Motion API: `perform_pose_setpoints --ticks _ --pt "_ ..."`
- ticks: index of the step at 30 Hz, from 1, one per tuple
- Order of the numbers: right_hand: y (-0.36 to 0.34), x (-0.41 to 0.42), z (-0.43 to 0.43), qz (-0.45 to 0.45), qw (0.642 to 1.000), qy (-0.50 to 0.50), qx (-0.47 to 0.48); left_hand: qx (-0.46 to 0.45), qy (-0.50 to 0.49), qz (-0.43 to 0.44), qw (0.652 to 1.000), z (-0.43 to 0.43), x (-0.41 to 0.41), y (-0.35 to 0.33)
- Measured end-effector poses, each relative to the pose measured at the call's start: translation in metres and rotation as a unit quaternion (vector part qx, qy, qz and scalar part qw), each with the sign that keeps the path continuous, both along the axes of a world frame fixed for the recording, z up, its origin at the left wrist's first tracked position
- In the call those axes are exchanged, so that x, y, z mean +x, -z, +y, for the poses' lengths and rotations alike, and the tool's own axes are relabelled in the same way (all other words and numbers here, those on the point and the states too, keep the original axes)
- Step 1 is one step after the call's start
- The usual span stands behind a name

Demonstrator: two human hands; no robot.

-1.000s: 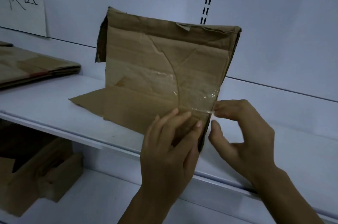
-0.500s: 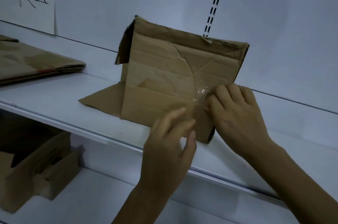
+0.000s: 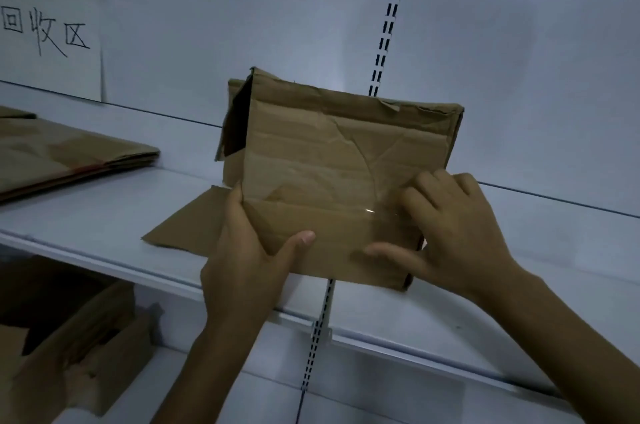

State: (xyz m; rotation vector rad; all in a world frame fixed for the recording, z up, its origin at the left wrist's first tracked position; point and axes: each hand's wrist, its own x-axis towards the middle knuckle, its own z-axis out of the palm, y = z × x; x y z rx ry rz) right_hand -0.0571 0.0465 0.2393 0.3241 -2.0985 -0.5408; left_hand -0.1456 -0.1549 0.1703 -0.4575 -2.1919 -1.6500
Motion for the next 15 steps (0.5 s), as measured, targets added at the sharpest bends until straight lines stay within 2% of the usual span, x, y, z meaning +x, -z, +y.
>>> perform_pose_setpoints --ticks 3,5,9,12,15 --pt "0.021 -0.007 0.004 0.095 0.995 -0.012 0.002 0.001 -0.001 -0.002 1.000 0.001 0.002 0.000" --pt "0.035 -0.009 0.007 0.130 0.989 -0.019 -0.066 -0.006 -0.002 -0.005 1.000 0.002 0.004 -0.001" --pt "0.038 -0.008 0.007 0.115 0.969 -0.073 -0.205 -0.021 -0.006 -0.013 1.000 0.006 0.005 -0.002" --pt "0.033 -0.003 0.000 0.101 0.930 -0.146 -0.321 -0.013 0.000 -0.024 1.000 0.006 0.004 -0.002" --pt "0.032 0.002 -0.006 0.104 0.893 -0.189 -0.395 -0.009 0.000 -0.024 1.000 0.006 0.005 -0.003"
